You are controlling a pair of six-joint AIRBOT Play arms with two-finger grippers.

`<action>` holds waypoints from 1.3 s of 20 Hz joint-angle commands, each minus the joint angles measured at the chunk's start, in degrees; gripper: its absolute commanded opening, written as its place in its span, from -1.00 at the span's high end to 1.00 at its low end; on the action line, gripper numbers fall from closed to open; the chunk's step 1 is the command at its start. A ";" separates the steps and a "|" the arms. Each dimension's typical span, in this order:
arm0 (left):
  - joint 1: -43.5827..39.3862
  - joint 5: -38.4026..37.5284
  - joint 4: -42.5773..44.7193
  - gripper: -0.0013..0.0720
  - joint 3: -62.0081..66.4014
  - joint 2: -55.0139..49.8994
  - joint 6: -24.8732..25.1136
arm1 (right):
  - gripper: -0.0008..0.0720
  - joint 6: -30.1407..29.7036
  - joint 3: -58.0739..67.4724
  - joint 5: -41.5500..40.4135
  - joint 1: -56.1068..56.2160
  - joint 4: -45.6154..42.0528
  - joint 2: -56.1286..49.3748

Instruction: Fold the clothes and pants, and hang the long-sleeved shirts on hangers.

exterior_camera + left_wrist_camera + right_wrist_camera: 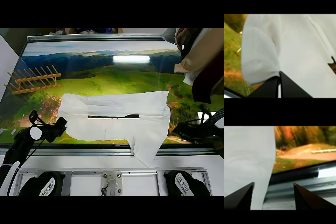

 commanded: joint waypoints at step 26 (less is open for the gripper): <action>4.96 -17.22 0.59 0.95 5.70 5.57 13.97 | 0.95 -1.31 1.57 6.84 17.07 -2.97 3.72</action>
